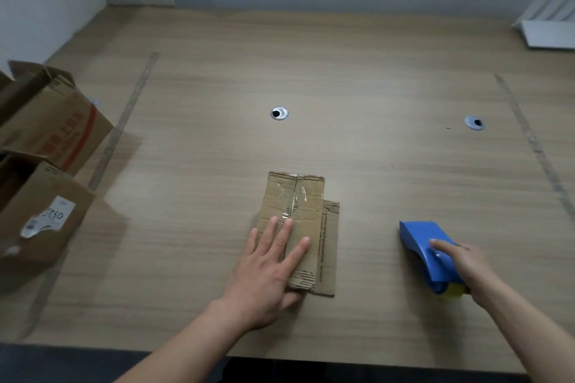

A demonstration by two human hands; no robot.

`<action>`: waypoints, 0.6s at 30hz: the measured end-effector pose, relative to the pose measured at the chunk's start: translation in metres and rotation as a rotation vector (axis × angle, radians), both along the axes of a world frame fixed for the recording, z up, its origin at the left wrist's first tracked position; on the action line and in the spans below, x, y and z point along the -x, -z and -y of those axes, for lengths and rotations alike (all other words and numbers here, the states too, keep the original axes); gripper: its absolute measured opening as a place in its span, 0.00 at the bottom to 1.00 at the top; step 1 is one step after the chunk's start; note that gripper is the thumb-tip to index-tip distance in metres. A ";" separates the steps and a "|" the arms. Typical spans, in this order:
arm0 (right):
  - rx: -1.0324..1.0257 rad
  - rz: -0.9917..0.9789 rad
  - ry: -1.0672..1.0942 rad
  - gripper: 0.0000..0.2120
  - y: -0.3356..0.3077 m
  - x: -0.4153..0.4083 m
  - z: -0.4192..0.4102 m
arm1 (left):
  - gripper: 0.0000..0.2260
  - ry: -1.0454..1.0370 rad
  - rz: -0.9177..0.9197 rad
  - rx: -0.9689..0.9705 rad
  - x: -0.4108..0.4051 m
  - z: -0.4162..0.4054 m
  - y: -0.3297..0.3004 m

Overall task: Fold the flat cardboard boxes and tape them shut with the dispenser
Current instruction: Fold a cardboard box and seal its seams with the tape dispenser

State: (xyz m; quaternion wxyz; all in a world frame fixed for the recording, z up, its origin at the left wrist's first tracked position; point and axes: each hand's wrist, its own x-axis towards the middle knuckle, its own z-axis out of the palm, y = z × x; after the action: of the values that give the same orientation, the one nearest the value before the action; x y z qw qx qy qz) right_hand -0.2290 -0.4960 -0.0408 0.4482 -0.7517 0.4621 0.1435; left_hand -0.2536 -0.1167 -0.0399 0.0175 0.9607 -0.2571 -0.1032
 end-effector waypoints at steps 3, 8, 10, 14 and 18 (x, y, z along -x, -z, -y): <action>0.140 0.006 -0.024 0.36 -0.002 0.003 0.003 | 0.41 -0.015 -0.032 0.048 0.000 0.000 -0.004; 0.407 0.259 -0.109 0.30 -0.046 -0.002 -0.033 | 0.41 -0.122 -0.109 0.182 -0.003 -0.001 -0.020; 0.286 0.413 -0.166 0.24 -0.057 -0.010 -0.067 | 0.39 -0.217 -0.067 0.299 -0.005 -0.004 -0.023; -0.001 0.428 -0.411 0.31 -0.055 -0.022 -0.146 | 0.38 -0.379 0.060 0.290 -0.014 -0.006 -0.027; 0.087 0.362 -0.627 0.48 -0.042 -0.042 -0.202 | 0.40 -0.255 -0.030 0.114 -0.025 -0.001 -0.029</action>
State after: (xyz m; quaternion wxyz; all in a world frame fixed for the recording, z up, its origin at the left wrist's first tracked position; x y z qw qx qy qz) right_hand -0.1873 -0.2937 0.0007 0.4245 -0.8885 0.1278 0.1186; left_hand -0.2283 -0.1157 -0.0106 0.0887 0.9814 -0.1379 -0.0997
